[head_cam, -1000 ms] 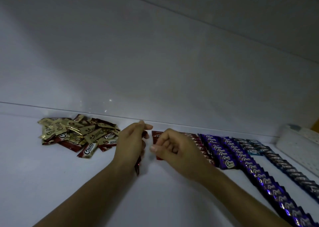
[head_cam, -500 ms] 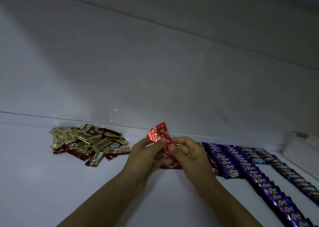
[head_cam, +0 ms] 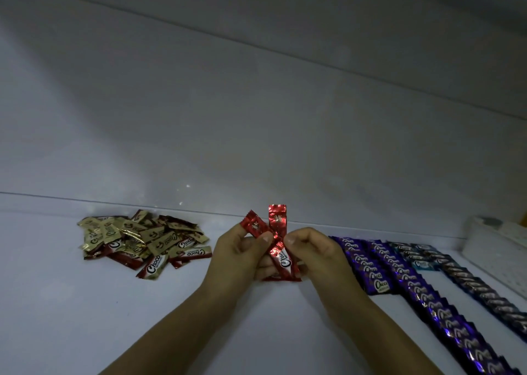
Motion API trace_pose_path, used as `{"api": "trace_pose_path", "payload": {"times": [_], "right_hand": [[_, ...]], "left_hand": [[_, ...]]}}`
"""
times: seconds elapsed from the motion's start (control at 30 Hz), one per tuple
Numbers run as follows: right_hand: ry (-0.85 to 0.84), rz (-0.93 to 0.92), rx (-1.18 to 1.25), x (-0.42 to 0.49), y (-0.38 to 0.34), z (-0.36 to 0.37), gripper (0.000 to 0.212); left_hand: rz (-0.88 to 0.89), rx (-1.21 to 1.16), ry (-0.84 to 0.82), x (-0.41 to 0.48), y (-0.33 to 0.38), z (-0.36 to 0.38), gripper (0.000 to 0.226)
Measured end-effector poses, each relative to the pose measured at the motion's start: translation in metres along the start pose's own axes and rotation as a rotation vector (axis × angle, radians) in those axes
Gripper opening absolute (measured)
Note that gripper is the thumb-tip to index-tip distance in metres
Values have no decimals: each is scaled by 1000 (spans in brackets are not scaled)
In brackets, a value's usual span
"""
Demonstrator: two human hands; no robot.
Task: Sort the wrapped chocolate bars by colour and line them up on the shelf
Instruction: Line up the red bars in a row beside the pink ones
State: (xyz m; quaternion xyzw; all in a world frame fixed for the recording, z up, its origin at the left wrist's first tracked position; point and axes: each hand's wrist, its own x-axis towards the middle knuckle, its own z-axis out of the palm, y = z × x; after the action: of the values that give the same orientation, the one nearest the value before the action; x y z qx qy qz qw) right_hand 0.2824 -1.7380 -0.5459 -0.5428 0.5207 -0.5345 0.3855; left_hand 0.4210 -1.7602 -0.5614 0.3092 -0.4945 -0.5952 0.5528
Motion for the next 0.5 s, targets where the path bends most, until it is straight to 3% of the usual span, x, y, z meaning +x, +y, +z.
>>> {"api": "trace_pose_path", "payload": {"times": [0.2, 0.5], "right_hand": [[144, 46, 166, 6, -3, -11, 13], [-71, 53, 223, 3, -1, -14, 14]], "left_hand": [[10, -24, 136, 10, -1, -17, 14], [17, 4, 261, 18, -9, -26, 36]]}}
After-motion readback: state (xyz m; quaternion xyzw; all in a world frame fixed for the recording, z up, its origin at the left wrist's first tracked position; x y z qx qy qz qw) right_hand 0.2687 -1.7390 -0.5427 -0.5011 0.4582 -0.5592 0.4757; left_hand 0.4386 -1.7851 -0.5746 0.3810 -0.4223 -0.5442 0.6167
